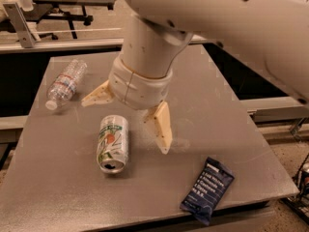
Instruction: Place 7up can upright
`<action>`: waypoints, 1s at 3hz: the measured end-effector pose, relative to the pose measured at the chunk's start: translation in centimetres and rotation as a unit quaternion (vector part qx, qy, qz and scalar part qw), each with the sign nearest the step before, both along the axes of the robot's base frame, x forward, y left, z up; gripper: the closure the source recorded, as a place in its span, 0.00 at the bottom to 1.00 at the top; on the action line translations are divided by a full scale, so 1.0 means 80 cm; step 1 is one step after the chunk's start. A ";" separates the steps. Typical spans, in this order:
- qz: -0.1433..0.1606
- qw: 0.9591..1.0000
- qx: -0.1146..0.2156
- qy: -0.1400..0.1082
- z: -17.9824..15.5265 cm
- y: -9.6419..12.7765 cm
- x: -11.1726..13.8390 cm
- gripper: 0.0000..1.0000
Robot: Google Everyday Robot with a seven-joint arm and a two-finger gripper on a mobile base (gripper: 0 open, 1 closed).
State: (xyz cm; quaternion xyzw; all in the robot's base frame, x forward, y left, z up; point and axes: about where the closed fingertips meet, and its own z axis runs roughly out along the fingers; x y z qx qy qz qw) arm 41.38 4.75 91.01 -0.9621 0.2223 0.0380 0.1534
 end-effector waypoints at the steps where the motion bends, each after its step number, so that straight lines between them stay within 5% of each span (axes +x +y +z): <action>1: 0.110 0.992 -0.051 -0.026 -0.037 0.021 -0.026 0.00; 3: 0.197 0.971 -0.123 -0.049 -0.083 0.035 -0.036 0.04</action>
Offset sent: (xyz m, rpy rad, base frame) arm -0.0390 0.0258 -0.0716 -0.2491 -0.0913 0.4388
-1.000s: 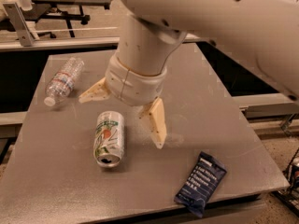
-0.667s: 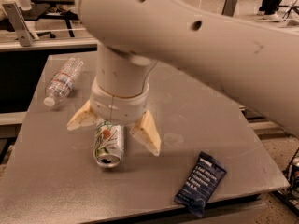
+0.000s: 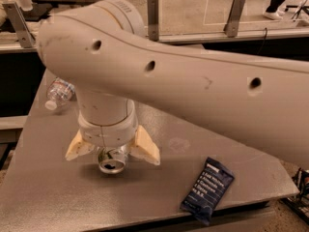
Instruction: Place 7up can upright
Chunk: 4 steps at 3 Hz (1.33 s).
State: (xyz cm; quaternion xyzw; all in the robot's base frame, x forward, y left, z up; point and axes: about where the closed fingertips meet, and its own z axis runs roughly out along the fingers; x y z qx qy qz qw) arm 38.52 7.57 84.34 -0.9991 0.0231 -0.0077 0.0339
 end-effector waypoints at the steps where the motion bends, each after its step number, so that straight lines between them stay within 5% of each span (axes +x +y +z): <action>1: 0.015 1.000 -0.020 -0.011 -0.010 0.006 0.011 0.09; 3: -0.016 0.999 -0.027 -0.008 -0.006 0.007 0.048 0.70; 4: -0.094 0.994 0.019 0.061 0.032 0.003 0.048 0.99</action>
Offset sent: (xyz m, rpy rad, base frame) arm 0.0422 0.0113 -0.0143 -0.0880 -0.0545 0.0130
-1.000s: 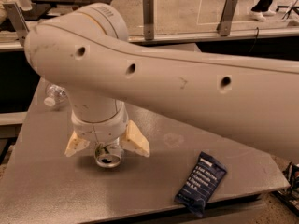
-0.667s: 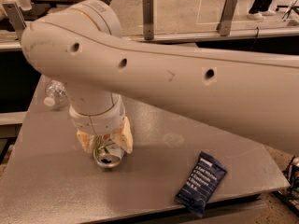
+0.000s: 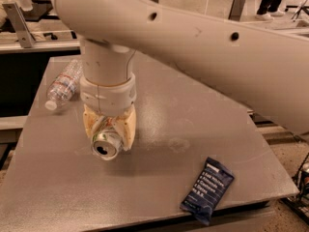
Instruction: Place 7up can upright
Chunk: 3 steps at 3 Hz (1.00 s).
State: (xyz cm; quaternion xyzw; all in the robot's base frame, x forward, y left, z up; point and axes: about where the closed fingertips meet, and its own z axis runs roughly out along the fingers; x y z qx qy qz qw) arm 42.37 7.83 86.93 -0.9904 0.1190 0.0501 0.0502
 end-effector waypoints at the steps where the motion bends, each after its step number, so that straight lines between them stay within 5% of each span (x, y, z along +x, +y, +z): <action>1: -0.108 0.989 0.063 0.077 0.039 0.003 0.003 1.00; 2: -0.208 0.959 0.110 0.157 0.058 0.009 -0.001 1.00; 3: -0.289 0.917 0.145 0.232 0.068 0.012 -0.006 1.00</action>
Offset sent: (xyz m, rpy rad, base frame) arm -0.0044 0.0046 0.0710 0.3039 0.5774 -0.7099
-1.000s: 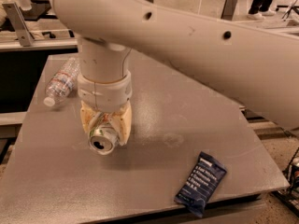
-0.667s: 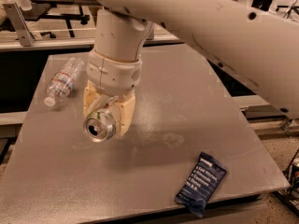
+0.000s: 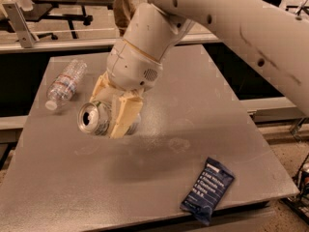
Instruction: Place 7up can upright
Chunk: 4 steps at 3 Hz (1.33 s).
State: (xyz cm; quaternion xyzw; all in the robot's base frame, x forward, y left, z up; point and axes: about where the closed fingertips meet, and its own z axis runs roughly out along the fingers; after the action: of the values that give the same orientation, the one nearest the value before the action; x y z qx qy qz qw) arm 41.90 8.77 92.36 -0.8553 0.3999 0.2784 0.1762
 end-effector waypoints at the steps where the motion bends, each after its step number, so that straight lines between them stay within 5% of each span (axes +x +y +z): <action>1: -0.058 0.995 0.048 0.071 -0.001 0.000 -0.004 1.00; 2: -0.089 0.984 0.096 0.119 -0.010 -0.002 -0.005 1.00; 4: -0.104 0.962 0.189 0.170 -0.016 -0.006 -0.006 1.00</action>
Offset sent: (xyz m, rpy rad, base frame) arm 0.0002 -0.0121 -0.0165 0.3294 0.3614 -0.2541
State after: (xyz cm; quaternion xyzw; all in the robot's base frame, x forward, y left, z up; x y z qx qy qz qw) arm 41.44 8.31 91.12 -0.7003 0.4510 0.4703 0.2916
